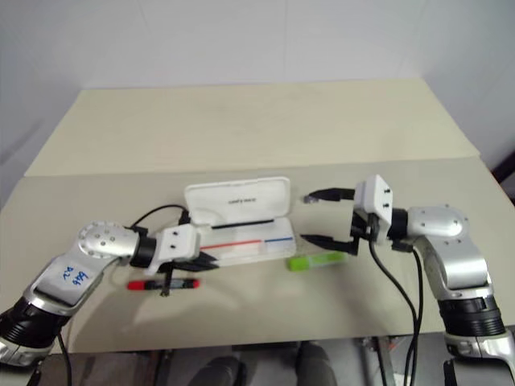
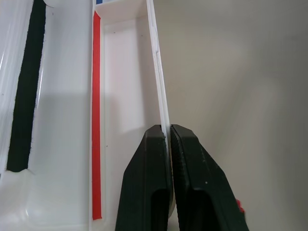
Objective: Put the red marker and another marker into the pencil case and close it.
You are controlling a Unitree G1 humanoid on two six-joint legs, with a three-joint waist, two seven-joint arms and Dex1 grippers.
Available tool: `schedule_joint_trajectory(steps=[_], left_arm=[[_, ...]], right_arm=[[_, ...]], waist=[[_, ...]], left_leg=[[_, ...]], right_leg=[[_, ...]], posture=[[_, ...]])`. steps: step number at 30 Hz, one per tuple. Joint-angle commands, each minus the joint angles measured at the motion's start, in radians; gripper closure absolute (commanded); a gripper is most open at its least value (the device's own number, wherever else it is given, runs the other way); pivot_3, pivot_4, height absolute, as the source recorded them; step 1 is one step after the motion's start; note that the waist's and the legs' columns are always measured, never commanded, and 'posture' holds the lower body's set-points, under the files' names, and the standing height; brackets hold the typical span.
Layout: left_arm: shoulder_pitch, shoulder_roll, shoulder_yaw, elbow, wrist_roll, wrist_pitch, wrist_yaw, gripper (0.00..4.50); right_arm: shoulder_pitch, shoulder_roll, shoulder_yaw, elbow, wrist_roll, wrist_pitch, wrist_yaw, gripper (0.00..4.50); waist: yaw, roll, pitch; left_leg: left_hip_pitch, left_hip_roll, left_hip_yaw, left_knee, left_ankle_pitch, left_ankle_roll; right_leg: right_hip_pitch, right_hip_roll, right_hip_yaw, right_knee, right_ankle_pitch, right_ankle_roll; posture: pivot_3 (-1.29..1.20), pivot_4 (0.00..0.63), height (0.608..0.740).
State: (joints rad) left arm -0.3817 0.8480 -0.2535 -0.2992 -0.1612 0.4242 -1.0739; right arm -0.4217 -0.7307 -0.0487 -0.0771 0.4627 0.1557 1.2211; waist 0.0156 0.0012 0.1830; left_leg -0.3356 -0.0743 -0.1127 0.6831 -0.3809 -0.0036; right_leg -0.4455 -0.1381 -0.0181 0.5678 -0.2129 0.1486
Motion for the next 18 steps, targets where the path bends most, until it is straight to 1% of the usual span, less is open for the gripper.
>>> schedule_joint_trajectory(steps=[1,7,18], left_arm=[[0.029,0.027,0.025,-0.060,0.000,0.003,-0.006,4.46],[0.079,0.051,0.031,-0.079,0.010,-0.025,-0.013,4.46],[0.062,0.035,0.015,0.012,0.045,-0.121,-0.032,4.46]], right_arm=[[-0.003,-0.013,-0.033,-0.035,0.017,-0.005,-0.005,0.00],[-0.007,-0.011,-0.031,-0.034,0.016,-0.005,-0.008,0.00],[-0.020,0.003,-0.017,-0.046,0.020,0.005,-0.021,0.00]], waist=[[0.001,0.000,0.000],[0.001,0.000,0.000],[0.002,0.000,0.000]], left_leg=[[0.000,0.000,0.000,0.000,0.000,0.000],[0.000,0.000,0.000,0.000,0.000,0.000],[0.000,0.001,0.000,0.000,0.000,0.000]], right_leg=[[0.000,0.000,0.000,0.000,0.000,0.000],[0.000,0.000,0.001,0.000,0.000,0.000],[0.000,0.001,0.001,0.000,0.001,0.000]], posture=[[0.00,0.150,0.740],[0.00,0.150,0.740],[0.00,0.150,0.740]])
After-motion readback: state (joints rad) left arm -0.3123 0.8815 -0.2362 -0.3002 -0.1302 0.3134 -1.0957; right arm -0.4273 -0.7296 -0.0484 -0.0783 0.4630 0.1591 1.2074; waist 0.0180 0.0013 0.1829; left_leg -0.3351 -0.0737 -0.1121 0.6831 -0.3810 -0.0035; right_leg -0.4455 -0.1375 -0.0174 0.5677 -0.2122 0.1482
